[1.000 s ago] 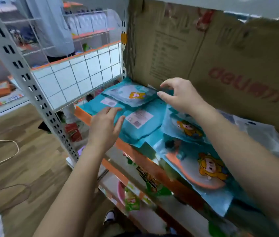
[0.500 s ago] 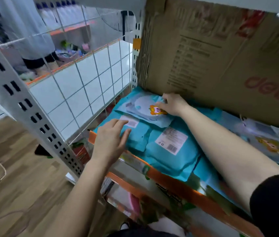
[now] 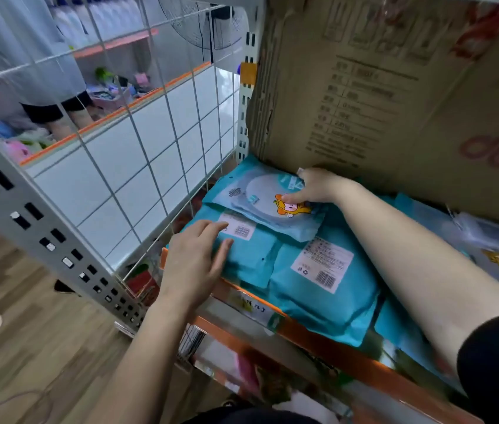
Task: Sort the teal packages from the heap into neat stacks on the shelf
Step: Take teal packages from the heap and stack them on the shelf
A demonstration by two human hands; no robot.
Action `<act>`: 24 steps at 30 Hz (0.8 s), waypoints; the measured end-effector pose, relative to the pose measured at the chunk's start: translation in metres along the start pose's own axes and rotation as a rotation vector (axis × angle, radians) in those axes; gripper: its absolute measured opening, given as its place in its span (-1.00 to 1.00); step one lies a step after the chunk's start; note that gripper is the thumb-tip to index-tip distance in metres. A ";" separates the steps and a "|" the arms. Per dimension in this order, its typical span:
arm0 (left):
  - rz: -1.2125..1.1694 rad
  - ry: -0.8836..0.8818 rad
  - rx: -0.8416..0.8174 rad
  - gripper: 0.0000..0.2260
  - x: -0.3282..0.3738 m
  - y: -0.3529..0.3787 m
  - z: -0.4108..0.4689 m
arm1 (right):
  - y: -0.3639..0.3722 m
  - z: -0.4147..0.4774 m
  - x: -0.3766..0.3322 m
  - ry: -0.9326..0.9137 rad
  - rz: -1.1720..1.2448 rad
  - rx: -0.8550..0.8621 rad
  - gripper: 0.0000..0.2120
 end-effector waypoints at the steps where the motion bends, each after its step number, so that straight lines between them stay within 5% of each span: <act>1: -0.003 -0.006 -0.004 -0.59 -0.001 0.001 0.000 | -0.002 0.000 0.000 0.000 -0.001 0.022 -0.09; 7: -0.009 -0.009 -0.016 -0.58 -0.003 0.005 0.000 | -0.010 -0.006 0.005 -0.003 0.096 0.074 0.02; 14: -0.012 0.011 -0.013 -0.54 0.006 0.004 0.000 | -0.027 -0.017 0.014 0.112 0.022 0.182 -0.10; 21: -0.045 0.020 0.009 -0.57 0.011 0.006 -0.002 | -0.009 -0.025 0.035 0.212 0.241 -0.017 -0.09; 24: -0.044 0.024 0.013 -0.58 0.013 0.004 -0.003 | -0.011 -0.028 0.040 0.176 0.465 -0.038 -0.36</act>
Point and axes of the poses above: each hand's wrist, its own z-axis towards the middle knuckle, its own y-axis out of the palm, x = y × z, the point moved 9 cm from there along z, towards the middle knuckle, and after that the axes turned 13 degrees about y, right-handed, at the moved point
